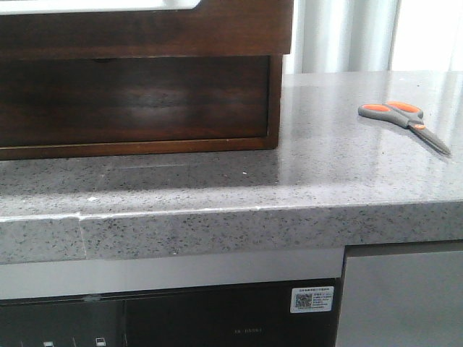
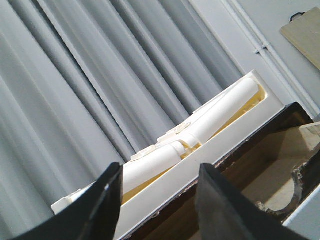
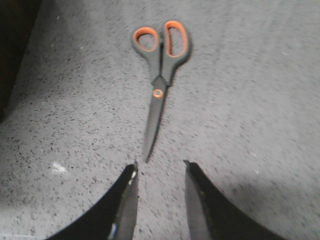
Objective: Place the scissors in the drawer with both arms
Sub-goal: 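Lower the right gripper over the grey-and-orange scissors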
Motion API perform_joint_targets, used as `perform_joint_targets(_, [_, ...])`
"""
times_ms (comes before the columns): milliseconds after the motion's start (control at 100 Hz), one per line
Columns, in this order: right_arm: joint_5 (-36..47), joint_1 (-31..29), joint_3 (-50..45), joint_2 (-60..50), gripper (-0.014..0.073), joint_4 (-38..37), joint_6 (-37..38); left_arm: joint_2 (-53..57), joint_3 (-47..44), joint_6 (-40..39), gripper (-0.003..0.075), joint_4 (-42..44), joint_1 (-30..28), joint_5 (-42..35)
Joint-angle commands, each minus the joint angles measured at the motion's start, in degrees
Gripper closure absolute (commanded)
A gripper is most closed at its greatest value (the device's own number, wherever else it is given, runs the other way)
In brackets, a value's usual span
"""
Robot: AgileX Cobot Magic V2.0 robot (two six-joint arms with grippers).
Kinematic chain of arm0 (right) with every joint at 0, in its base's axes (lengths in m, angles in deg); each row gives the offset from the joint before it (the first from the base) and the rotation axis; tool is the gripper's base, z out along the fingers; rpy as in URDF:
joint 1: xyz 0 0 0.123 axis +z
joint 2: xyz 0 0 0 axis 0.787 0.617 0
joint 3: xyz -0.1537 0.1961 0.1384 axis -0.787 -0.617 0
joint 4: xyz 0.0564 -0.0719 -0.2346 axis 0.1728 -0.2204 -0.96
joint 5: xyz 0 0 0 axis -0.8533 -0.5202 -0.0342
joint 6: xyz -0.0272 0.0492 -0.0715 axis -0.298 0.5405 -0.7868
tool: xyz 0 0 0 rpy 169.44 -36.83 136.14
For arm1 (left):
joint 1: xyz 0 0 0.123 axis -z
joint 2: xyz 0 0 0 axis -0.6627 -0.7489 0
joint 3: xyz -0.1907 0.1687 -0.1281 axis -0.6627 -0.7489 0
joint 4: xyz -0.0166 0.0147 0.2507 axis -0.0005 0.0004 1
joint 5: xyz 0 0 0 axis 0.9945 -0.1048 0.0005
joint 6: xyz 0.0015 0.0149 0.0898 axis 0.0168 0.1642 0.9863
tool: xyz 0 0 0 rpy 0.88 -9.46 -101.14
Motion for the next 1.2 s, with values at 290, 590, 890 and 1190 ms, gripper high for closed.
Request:
perform_joint_targets(290, [-5.5, 1.5, 20.0, 19.6, 0.0208, -0.5, -1.3, 0.0, 1.7, -0.7, 0.0404, -2.9, 0.1, -2.3])
perform_joint_targets(590, [-15.0, 1.5, 31.1, 33.0, 0.0209, -0.5, -1.3, 0.0, 1.7, -0.7, 0.0404, -2.9, 0.1, -2.3])
perform_joint_targets(890, [-20.4, 1.5, 41.1, 42.1, 0.0208, -0.5, -1.3, 0.0, 1.7, -0.7, 0.0404, -2.9, 0.1, -0.4])
perform_joint_targets(1190, [-25.9, 1.3, 48.7, 47.6, 0.0209, -0.7, -0.9, 0.0, 1.7, -0.7, 0.0404, -2.9, 0.1, 1.2])
